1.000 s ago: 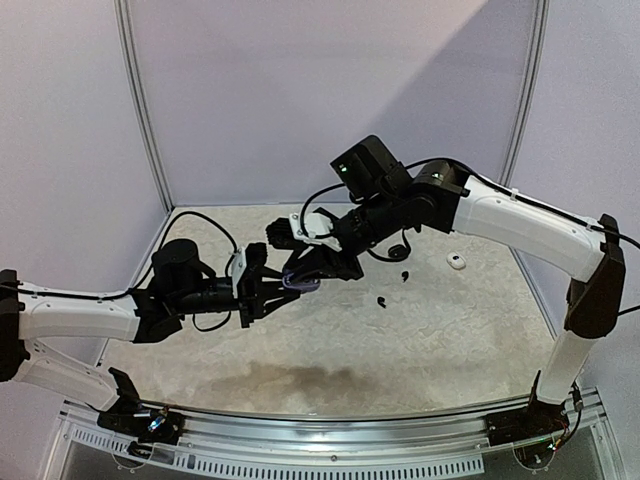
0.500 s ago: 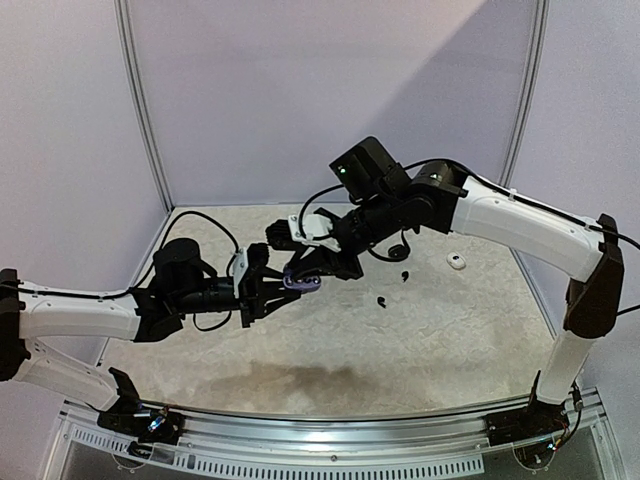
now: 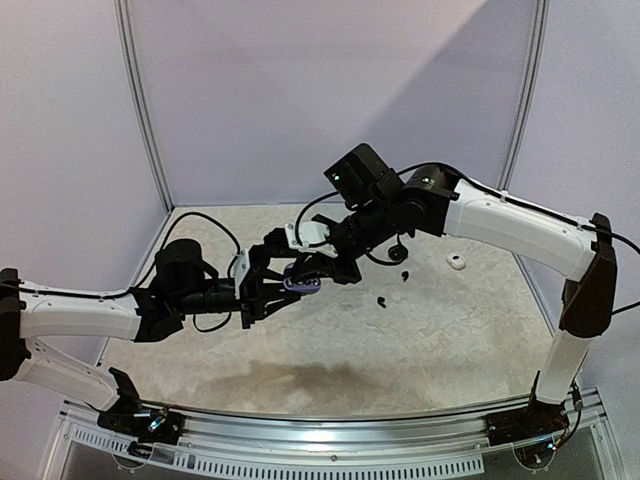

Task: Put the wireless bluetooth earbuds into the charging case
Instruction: Adjust the left earbud in the left side groove of the charging case.

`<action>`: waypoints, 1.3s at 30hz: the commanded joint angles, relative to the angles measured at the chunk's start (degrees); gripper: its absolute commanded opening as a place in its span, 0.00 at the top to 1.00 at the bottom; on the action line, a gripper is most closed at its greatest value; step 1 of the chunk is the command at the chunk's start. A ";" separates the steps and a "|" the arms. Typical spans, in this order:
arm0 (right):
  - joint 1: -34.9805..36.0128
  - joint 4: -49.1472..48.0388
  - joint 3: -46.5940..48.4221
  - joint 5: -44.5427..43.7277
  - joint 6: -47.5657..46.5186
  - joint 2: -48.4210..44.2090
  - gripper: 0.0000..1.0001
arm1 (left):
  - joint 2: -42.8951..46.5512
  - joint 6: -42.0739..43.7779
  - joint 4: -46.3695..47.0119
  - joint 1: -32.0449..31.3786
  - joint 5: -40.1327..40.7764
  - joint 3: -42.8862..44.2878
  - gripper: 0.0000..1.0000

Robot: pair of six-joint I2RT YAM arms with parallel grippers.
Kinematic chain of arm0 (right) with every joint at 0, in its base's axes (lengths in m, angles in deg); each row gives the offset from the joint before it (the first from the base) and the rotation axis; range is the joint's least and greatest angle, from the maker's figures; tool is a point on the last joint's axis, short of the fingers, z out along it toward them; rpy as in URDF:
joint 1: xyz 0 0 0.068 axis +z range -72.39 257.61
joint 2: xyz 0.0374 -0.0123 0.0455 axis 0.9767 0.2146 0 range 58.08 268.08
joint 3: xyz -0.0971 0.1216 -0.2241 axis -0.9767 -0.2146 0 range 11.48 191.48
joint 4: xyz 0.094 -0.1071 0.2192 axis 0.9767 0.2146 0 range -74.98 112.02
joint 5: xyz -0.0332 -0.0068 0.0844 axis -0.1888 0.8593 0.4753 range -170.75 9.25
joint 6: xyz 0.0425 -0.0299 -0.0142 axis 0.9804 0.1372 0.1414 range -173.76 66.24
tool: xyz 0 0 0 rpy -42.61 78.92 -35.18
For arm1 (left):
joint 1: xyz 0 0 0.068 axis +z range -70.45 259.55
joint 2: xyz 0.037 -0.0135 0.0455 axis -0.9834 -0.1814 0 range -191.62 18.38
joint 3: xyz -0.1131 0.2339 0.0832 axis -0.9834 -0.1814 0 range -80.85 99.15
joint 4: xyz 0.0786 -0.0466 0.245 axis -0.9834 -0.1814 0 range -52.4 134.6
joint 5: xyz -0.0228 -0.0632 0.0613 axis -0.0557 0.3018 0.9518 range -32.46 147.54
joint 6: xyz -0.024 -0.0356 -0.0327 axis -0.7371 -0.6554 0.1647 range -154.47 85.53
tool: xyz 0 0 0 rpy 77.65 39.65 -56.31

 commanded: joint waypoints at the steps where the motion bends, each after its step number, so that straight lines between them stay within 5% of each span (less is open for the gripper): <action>1: 0.12 1.19 0.83 -0.80 -0.43 1.11 0.94 | 0.00 0.49 1.30 -0.85 -0.07 0.88 1.00; 16: -1.59 -7.63 -4.64 5.94 1.33 -4.81 1.00 | 0.45 0.06 3.24 -0.83 -0.39 -0.49 1.00; 39: -3.01 -6.94 -7.64 5.60 0.43 -2.93 1.00 | 0.63 -0.56 7.41 -0.83 0.69 -1.52 1.00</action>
